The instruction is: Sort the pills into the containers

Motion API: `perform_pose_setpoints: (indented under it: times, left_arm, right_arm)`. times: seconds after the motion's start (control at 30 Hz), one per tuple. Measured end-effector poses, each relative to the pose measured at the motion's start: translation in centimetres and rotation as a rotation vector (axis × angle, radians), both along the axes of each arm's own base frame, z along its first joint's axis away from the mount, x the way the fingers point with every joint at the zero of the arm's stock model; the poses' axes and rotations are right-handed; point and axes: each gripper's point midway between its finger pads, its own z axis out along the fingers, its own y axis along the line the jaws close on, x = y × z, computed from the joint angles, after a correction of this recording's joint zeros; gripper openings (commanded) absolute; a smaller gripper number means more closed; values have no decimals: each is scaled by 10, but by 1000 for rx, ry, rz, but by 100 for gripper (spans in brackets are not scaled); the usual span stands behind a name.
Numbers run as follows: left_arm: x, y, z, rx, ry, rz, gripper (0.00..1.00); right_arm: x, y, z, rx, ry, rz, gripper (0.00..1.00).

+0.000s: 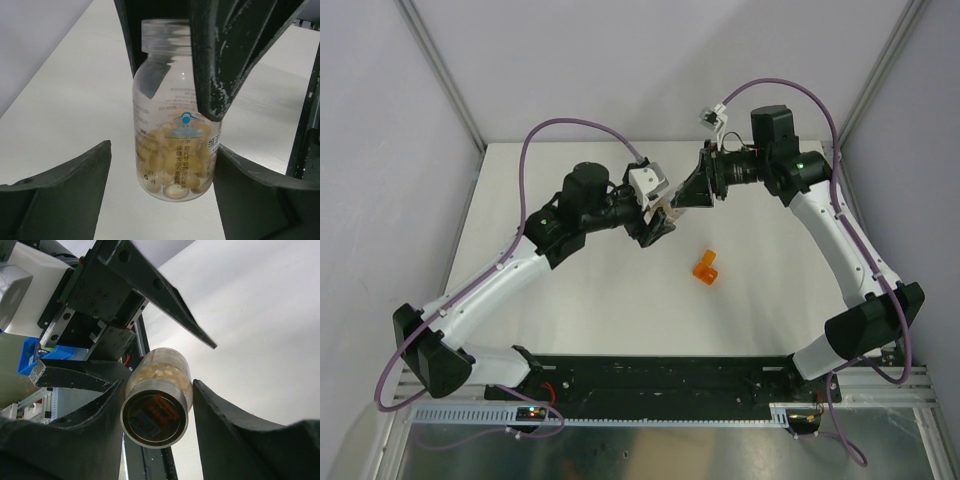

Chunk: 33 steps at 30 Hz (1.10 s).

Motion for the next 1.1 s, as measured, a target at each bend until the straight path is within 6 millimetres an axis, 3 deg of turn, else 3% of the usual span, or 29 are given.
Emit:
perform_pose_setpoints:
  times: [0.13,0.23,0.27,0.33,0.43,0.5,0.7,0.83,1.1]
  left_arm:
    - [-3,-4,-1,0,6,-18,51]
    - [-6,-7,-3,-2,15,-30,20]
    - [-6,-7,-3,-1,15,-33,10]
    - [-6,-8,-4,-1,18,-37,3]
    - [-8,-9,-4,-4,24,-42,0]
    - [-8,-9,-3,-8,28,-43,0]
    - [-9,-8,-1,-20,34,-31,0]
    - [-9,-5,2,-26,33,-17,0]
    - [-11,-1,2,-30,38,2,0]
  right_arm:
    - [2,-1,0,8,5,-6,0]
    - [5,-2,0,11,3,-12,1]
    - [5,-2,0,12,2,-14,4]
    - [5,-2,-1,12,5,-15,16]
    - [4,-3,-1,10,11,-20,47]
    - [4,-3,0,8,10,-27,61]
    - [0,-11,10,13,-8,-57,79]
    - [0,-21,21,22,-31,-98,83]
    - [4,-25,23,21,-24,-126,75]
